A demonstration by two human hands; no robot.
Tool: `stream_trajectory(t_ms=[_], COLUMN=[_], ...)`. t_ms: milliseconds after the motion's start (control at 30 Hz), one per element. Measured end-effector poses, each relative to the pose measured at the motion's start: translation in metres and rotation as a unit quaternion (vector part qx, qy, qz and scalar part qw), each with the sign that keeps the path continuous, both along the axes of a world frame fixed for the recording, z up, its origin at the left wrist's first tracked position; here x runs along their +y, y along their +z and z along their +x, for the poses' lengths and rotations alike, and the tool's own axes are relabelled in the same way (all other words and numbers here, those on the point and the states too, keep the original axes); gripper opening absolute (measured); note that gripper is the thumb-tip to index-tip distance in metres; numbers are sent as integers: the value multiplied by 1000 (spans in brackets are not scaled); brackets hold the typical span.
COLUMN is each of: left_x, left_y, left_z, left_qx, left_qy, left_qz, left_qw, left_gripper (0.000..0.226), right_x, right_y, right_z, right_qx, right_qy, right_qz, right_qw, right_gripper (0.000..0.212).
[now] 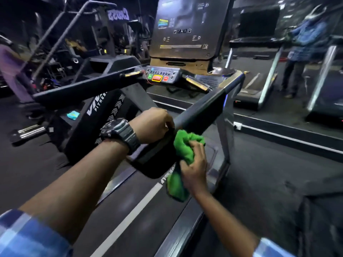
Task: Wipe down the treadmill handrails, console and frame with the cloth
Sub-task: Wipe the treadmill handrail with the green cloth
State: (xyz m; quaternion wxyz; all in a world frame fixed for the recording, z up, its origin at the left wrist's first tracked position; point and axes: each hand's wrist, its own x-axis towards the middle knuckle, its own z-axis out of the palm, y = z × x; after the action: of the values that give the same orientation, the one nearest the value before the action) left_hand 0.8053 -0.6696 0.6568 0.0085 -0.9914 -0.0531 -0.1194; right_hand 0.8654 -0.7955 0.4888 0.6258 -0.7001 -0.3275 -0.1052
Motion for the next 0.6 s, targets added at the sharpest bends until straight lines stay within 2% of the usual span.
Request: stream_trajectory(t_ms=[100, 200, 233, 300, 367, 467, 600], left_x=[4, 1, 0, 0, 4, 5, 0], left_y=[-3, 0, 0, -2, -6, -10, -13], left_z=[-35, -58, -63, -76, -86, -94, -98], left_qx=[-9, -6, -8, -27, -58, -91, -109], left_qy=[-30, -34, -26, -23, -26, -14, 17], left_qz=[-5, -11, -15, -28, -50, -140, -207], left_qw=[999, 999, 1000, 999, 997, 986, 972], left_gripper=[31, 32, 32, 28, 20, 28, 32], right_x=[-1, 8, 12, 12, 4, -15, 0], right_y=[-7, 39, 52, 63, 51, 32, 72], right_z=[-26, -24, -32, -66, -104, -117, -89], right_qx=[100, 193, 180, 93, 21, 3, 32], right_qy=[-24, -93, -97, -75, -30, -2, -69], right_qz=[-10, 5, 13, 16, -2, -46, -31], right_qw=[995, 977, 979, 993, 999, 999, 997], right_gripper=[49, 47, 45, 44, 45, 40, 43])
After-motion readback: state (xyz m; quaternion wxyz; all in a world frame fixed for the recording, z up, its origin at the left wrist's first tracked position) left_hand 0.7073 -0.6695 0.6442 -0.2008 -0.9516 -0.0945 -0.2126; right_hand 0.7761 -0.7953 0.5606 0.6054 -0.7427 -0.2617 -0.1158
